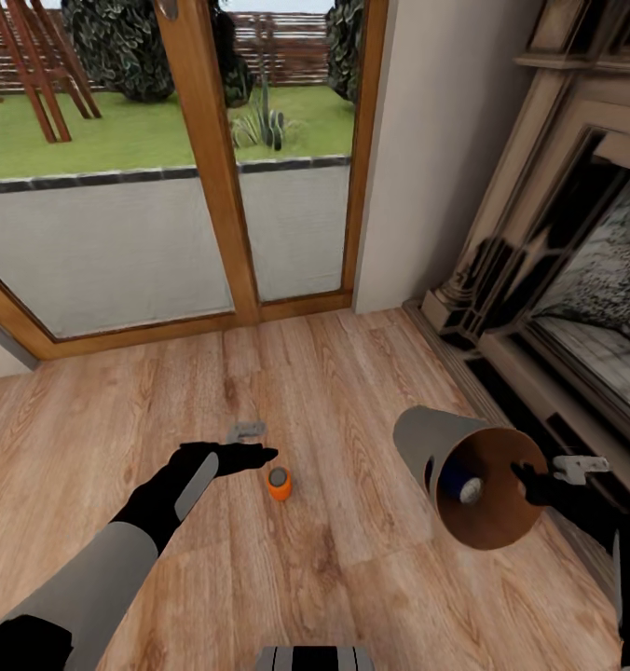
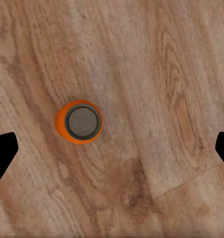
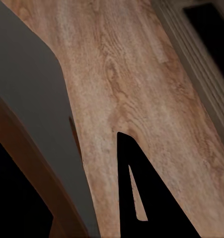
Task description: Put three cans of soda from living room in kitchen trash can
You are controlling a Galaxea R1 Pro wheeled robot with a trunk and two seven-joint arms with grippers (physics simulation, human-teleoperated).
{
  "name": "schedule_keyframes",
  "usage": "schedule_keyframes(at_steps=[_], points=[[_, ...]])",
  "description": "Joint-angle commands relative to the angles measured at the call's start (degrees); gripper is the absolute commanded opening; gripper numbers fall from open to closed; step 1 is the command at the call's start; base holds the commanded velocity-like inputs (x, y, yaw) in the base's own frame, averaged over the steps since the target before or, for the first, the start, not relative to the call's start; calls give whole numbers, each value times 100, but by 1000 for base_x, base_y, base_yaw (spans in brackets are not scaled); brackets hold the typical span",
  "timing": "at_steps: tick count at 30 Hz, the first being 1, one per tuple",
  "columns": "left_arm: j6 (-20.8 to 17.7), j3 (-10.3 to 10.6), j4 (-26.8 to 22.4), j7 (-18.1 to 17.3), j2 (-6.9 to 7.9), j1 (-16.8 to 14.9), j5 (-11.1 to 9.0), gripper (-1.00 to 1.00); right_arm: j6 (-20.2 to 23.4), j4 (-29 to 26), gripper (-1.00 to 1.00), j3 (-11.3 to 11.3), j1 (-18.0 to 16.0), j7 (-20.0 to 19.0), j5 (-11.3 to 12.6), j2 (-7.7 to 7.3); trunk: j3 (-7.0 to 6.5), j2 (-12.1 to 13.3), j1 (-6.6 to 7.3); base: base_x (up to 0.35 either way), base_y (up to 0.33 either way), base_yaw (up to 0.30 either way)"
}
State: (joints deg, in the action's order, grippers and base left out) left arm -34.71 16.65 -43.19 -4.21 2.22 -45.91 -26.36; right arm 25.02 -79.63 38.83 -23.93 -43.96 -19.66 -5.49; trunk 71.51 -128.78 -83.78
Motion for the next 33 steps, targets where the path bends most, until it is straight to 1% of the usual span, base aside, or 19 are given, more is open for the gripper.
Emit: schedule_keyframes(at_steps=[1,4,7,9,11,15,16,18,19,21,30,33], points=[[-17,14,4,-9,6,-1,-2,100,188,-70,-100,-7,-92,-51,-3,-2,5,-2,1,0,0,0],[-8,14,20,-7,6,1,-6,100,310,-137,-100,-47,-182,-53,-3,4,5,-2,1,0,0,0],[3,14,25,-3,1,2,-6,100,376,-175,-100,-208,-224,-46,-14,-3,5,-2,1,0,0,0],[5,14,25,-2,-1,3,-3,100,403,-186,-100,-257,-234,-46,-13,-9,5,-2,1,0,0,0],[8,14,27,-1,-1,3,-3,100,413,-200,-100,-276,-238,-61,-7,-4,5,-2,1,0,0,0],[108,14,29,-3,-2,3,4,100,444,-436,-100,-273,-242,-82,34,30,5,-2,1,0,0,0],[142,14,30,-7,-3,3,6,100,612,-559,-100,-298,-242,-84,91,66,11,-2,1,0,0,0],[151,14,30,-6,-3,3,8,100,742,-595,-100,-310,-241,-85,107,73,23,-2,1,0,0,0],[160,14,30,-8,-3,3,9,100,882,-633,-100,-323,-242,-86,125,81,49,-42,-21,0,0,0],[168,14,35,-5,-3,3,8,100,935,-649,-100,-328,-241,-86,133,84,102,-122,-65,0,0,0],[174,14,38,-8,-3,3,8,100,960,-667,-100,-360,-236,-101,138,92,343,-483,-262,0,0,0],[180,14,36,-9,-3,3,11,100,956,-668,-100,-428,-235,-103,138,92,423,-604,-328,0,0,0]])
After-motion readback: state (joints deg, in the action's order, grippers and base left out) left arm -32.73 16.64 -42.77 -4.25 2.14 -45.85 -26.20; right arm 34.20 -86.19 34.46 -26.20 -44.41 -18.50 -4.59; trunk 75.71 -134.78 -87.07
